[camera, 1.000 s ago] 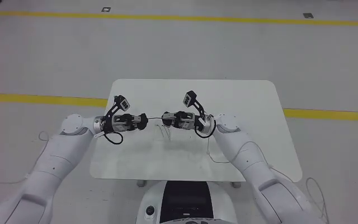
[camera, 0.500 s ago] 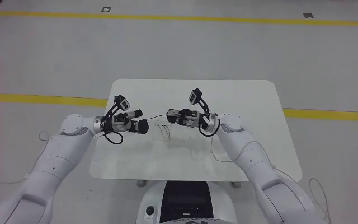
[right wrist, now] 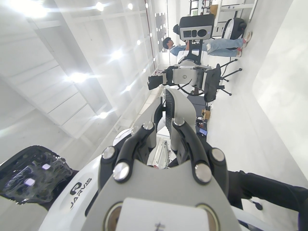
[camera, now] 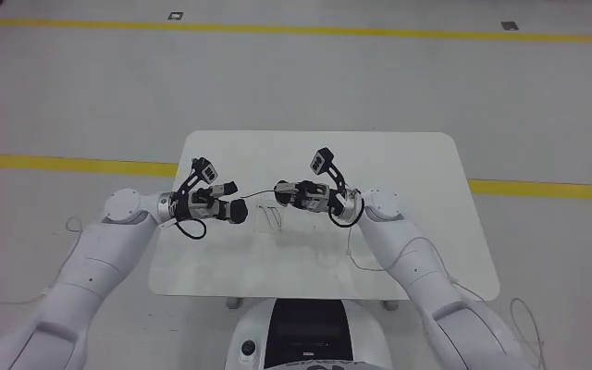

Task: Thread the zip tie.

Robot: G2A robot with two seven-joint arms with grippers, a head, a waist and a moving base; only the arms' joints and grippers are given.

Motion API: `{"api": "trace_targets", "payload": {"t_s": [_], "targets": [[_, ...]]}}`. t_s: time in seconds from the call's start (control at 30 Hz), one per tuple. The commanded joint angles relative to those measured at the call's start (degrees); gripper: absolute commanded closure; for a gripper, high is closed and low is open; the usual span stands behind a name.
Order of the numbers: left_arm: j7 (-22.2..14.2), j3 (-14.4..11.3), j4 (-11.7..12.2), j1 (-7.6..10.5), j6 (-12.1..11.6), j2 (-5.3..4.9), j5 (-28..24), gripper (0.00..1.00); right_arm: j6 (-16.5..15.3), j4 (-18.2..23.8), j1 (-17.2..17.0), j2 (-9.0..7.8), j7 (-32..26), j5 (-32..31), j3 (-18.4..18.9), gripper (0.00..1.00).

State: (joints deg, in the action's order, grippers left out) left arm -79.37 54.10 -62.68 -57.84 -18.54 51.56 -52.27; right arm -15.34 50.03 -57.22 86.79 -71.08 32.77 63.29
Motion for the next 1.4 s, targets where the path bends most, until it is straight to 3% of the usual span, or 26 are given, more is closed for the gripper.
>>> {"api": "trace_targets", "payload": {"t_s": [0.0, 0.17, 0.4, 0.47, 0.63, 0.93, 1.0, 1.03, 1.1, 1.27, 1.37], "targets": [[-0.27, -0.44, -0.58, -0.19, -0.25, 0.14, -1.02, 0.00, 0.31, 0.27, -0.13, 0.10, -0.73, 1.02, -0.47, 1.00], [-0.27, -2.16, -1.49, 0.26, -0.88, 0.51, -1.83, 0.00, 0.03, -0.18, 0.18, 0.71, -0.61, 2.85, -2.27, 1.00], [-0.27, -2.16, -1.49, 0.26, -0.88, 0.51, -1.83, 0.00, 0.16, 0.22, -0.07, 0.70, 0.08, 2.70, -2.34, 1.00], [1.76, -2.27, -2.94, -0.34, -0.69, 0.61, -1.27, 0.00, 0.74, 2.25, -0.86, 0.53, 1.23, 1.97, -2.50, 1.00], [2.56, -1.98, -4.34, -0.92, -0.37, 0.65, -0.40, 0.00, 1.88, 4.85, -1.91, 0.26, 1.95, 1.41, -2.94, 1.00], [2.61, -0.81, -4.52, -1.41, -0.32, 0.67, -0.02, 0.00, 2.65, 5.70, -1.90, -0.32, 3.99, -1.24, -3.40, 1.00], [2.80, -0.59, -4.54, -1.50, -0.28, 0.70, 0.09, 0.28, 3.12, 6.00, -1.87, -0.55, 4.50, -2.45, -3.47, 1.00], [2.83, -0.53, -4.58, -1.54, -0.27, 0.72, 0.11, 0.52, 3.29, 6.16, -1.88, -0.65, 4.69, -2.91, -3.48, 1.00], [2.92, -0.40, -4.57, -1.60, -0.20, 0.76, 0.20, 0.66, 3.59, 6.53, -1.98, -0.84, 4.98, -3.61, -3.46, 1.00], [3.50, -0.33, -4.47, -1.48, 0.54, 0.90, 1.26, 0.77, 4.35, 7.57, -2.23, -1.46, 5.80, -5.79, -3.23, 1.00], [3.73, -0.32, -4.47, -1.41, 0.79, 0.99, 1.78, 0.92, 4.67, 8.17, -2.45, -1.77, 6.31, -6.84, -3.19, 1.00]]}}
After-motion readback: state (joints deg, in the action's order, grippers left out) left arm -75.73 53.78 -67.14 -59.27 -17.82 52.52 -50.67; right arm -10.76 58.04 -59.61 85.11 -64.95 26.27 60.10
